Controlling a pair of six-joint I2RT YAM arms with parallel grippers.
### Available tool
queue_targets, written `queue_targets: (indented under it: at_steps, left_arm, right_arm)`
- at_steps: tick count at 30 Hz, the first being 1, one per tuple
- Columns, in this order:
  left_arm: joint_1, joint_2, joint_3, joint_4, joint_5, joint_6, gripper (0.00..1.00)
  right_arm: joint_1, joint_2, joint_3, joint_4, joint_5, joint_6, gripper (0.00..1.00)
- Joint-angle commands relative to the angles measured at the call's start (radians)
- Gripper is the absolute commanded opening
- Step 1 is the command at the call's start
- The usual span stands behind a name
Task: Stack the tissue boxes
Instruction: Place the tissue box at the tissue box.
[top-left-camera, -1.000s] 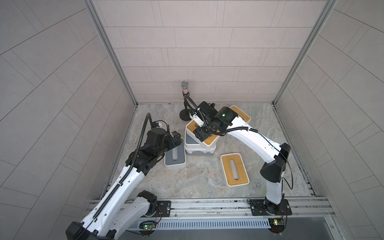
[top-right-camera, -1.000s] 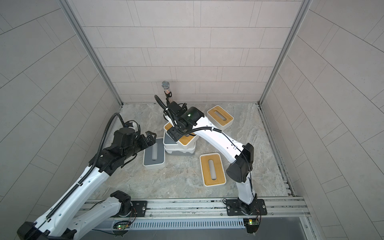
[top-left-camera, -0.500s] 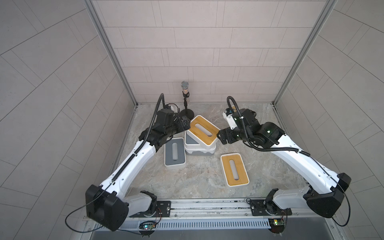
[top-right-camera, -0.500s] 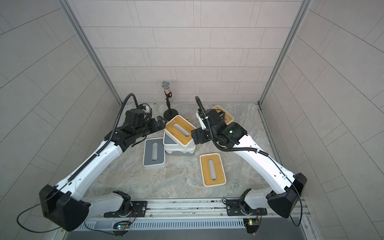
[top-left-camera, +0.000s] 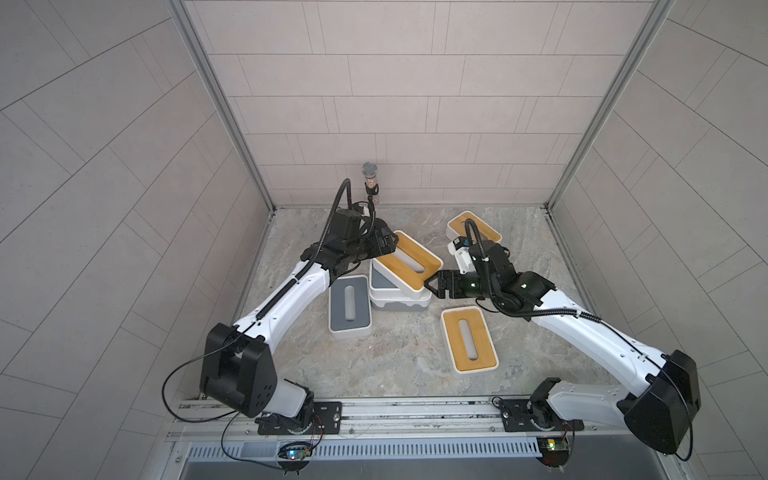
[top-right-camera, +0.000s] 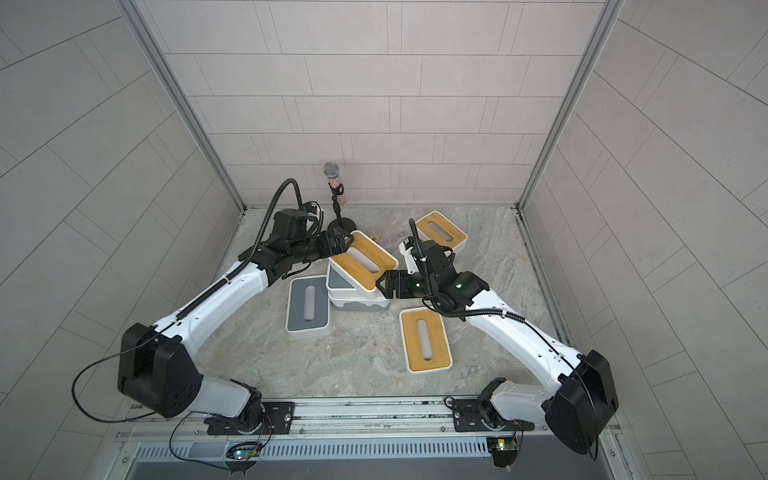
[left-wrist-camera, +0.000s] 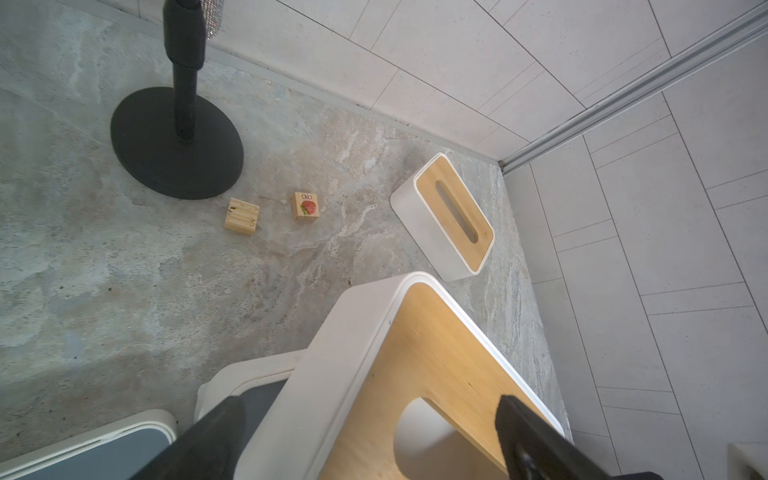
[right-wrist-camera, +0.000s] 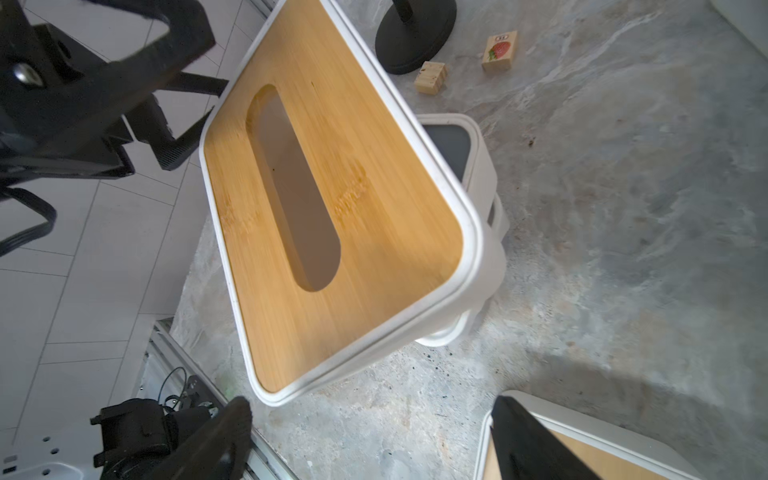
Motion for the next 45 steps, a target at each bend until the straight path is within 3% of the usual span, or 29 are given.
queue_targets:
  at_steps: [1, 19, 45]
  left_arm:
    - [0.004, -0.004, 0.025, 0.022, 0.036, 0.009, 1.0]
    - [0.004, -0.09, -0.086, -0.046, 0.056, 0.001, 1.0]
    - [-0.026, -0.184, -0.182, -0.048, 0.096, -0.079, 1.0]
  right_arm:
    - [-0.004, 0.016, 0.0, 0.114, -0.039, 0.063, 0.91]
    - [-0.036, 0.134, 0.078, 0.16, -0.098, 0.07, 0.86]
    - [-0.075, 0.329, 0.313, 0.018, -0.163, -0.023, 0.86]
